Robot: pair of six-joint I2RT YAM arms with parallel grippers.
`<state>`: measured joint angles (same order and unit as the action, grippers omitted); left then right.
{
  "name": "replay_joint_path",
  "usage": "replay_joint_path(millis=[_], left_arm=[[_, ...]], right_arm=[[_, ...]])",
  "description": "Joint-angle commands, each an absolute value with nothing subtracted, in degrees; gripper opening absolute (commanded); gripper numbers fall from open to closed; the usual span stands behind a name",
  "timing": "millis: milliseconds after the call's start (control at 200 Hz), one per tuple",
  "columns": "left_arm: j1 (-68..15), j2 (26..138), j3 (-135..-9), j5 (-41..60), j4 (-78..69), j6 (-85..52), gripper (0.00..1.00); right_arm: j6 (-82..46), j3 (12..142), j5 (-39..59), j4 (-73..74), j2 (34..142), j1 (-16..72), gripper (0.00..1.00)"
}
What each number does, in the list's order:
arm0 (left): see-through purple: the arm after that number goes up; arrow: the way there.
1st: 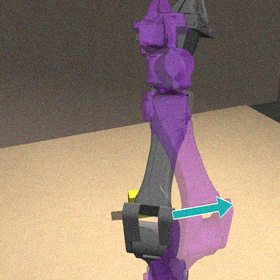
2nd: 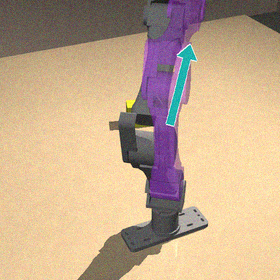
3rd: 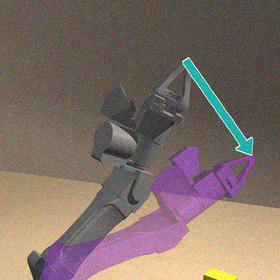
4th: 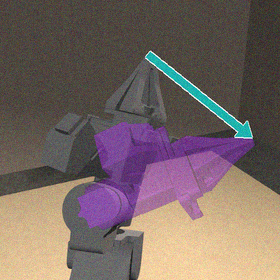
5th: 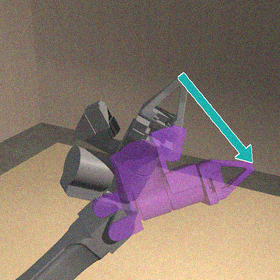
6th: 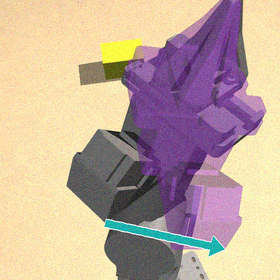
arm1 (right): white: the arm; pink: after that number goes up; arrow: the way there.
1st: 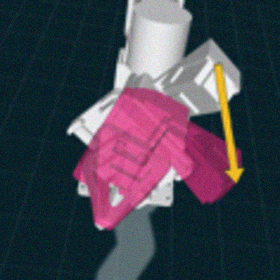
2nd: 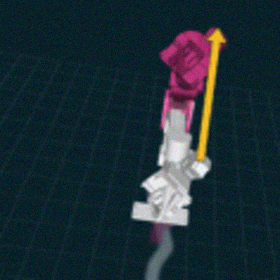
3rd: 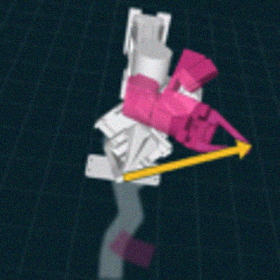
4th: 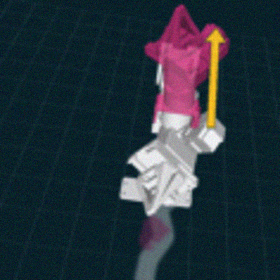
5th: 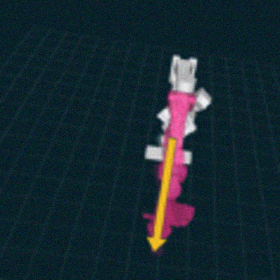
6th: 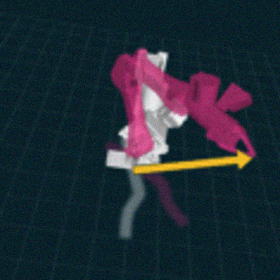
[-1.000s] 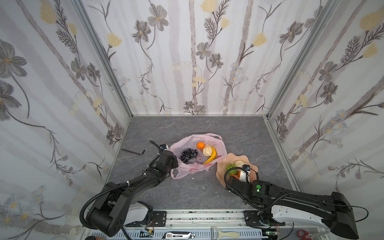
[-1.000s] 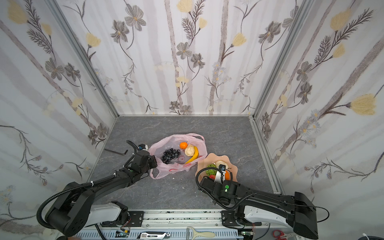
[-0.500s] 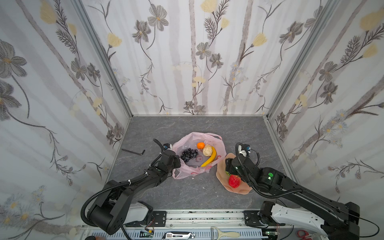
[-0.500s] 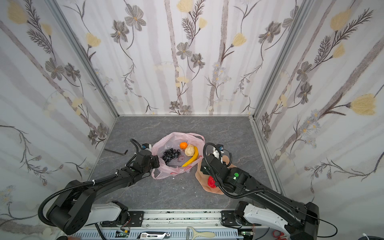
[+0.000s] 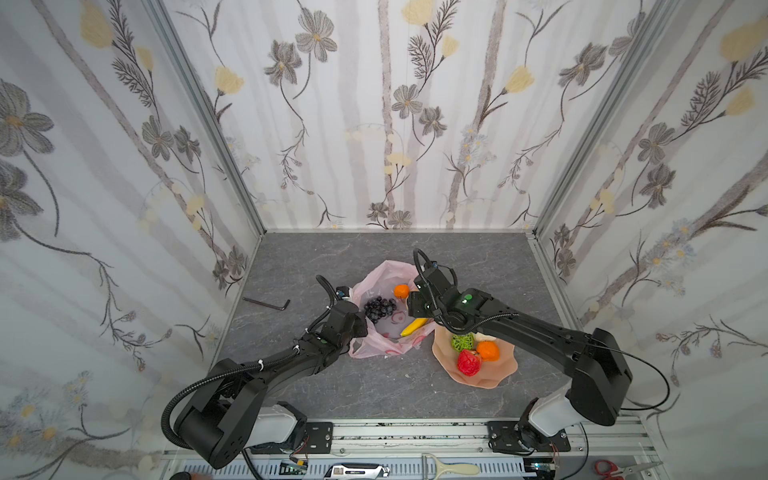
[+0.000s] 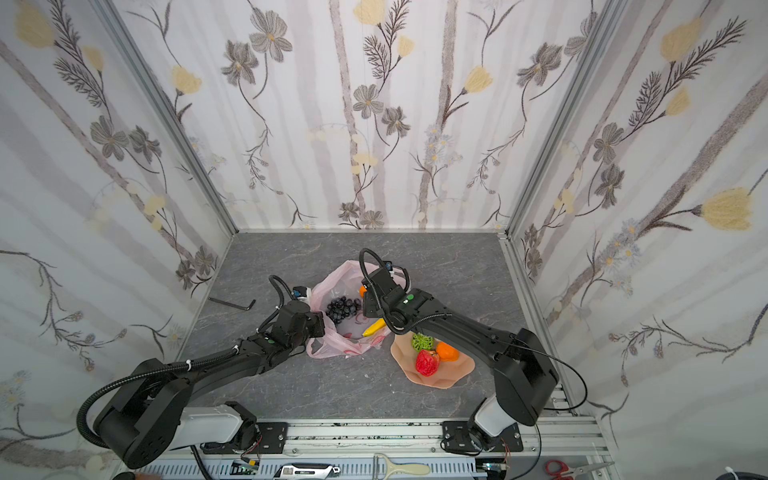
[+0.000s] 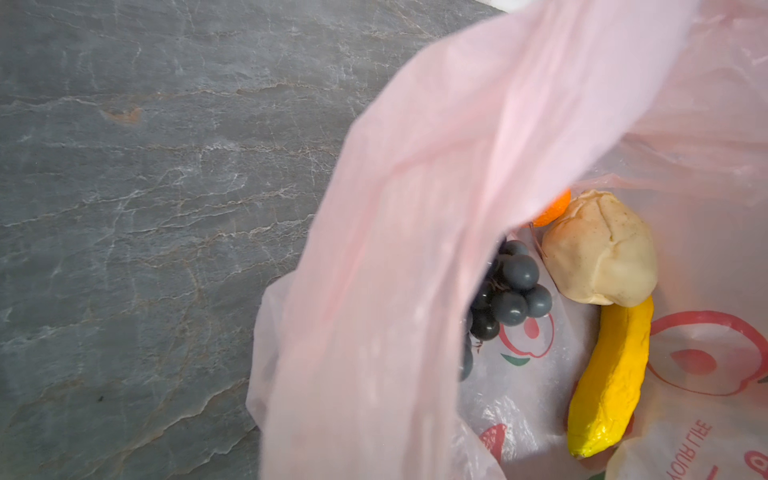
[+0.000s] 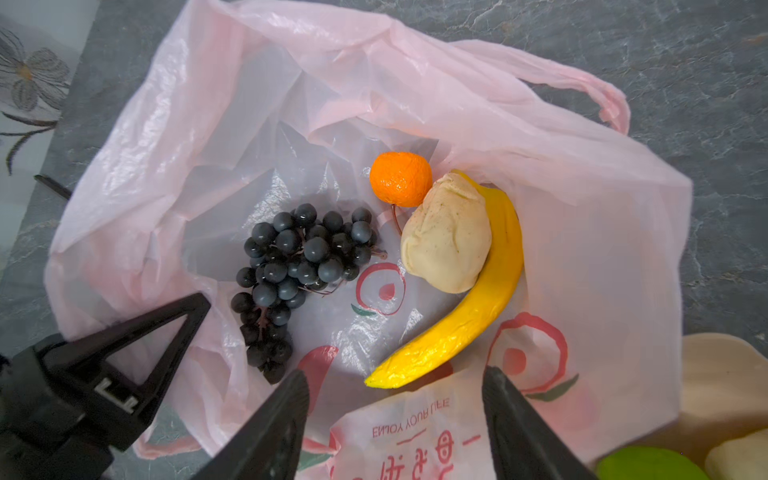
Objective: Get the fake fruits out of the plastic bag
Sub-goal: 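Move the right gripper over the bag and grasp the cream bun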
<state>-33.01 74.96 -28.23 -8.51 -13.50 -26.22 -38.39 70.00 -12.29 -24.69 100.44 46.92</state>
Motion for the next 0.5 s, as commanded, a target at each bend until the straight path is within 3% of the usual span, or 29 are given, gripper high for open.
replay_joint_path(millis=[0,495], left_arm=[[-33.41,75.54,-28.83,-10.02,-14.58,-25.4,0.05],[-34.21,76.79,-29.53,-10.45,-14.52,-25.09,0.06]], right_arm=[[-36.95,73.35,-9.38,-24.93,104.63,44.73,0.67],[-33.98,80.69,-1.5,-26.08,116.55,36.65,0.67]])
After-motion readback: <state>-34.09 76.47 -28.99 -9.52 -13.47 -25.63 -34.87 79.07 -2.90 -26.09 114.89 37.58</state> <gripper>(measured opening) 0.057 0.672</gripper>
